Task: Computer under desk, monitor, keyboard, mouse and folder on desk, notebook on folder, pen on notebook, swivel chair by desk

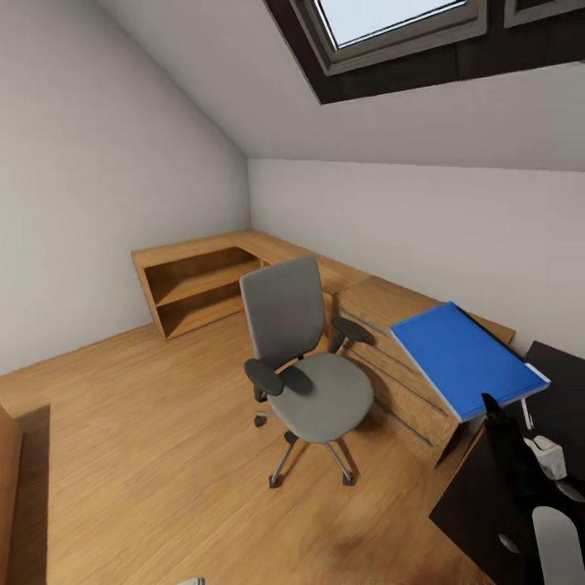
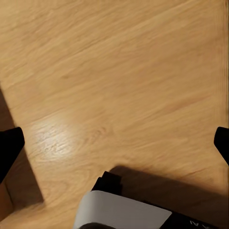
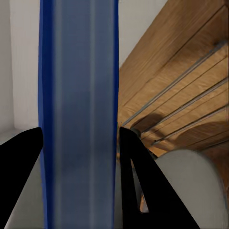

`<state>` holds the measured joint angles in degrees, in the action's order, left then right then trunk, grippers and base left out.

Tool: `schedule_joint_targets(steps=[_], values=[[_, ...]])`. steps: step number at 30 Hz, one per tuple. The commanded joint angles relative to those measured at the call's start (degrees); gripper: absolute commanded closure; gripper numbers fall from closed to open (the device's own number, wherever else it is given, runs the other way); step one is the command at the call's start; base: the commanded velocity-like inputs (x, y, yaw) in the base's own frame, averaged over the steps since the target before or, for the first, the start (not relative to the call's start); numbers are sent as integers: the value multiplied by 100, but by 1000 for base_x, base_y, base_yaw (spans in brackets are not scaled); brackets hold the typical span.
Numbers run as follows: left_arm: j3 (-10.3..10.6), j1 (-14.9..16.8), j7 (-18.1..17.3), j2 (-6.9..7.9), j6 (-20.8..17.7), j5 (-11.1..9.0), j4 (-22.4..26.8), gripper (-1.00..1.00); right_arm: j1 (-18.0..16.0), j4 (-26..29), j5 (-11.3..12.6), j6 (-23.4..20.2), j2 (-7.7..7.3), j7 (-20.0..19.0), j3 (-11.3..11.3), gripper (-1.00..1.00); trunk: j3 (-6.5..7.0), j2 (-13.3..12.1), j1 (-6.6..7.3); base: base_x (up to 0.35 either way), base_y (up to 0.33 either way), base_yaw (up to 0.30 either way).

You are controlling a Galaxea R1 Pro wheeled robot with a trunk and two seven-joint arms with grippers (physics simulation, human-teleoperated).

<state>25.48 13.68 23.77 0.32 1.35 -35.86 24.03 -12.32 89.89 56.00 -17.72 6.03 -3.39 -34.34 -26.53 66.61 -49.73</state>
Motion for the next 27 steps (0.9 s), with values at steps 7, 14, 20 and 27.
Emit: schedule_joint_targets(steps=[7,14,20,27], values=[[37,4,40,-13,15,-46,6,-100,-8,2,32,2,-4,-13,-20,100,121,-279,154,0,0,-266],[36,4,40,-16,15,-44,6,-100,-8,-23,26,24,-5,-4,-24,100,246,-559,308,0,0,-267],[36,4,40,-31,15,-44,6,-100,-8,-24,25,73,-8,-4,-24,100,354,-800,440,0,0,-267],[36,4,40,-32,15,-44,6,-100,-8,-24,25,75,-9,-4,-29,100,480,-1081,594,0,0,-267]])
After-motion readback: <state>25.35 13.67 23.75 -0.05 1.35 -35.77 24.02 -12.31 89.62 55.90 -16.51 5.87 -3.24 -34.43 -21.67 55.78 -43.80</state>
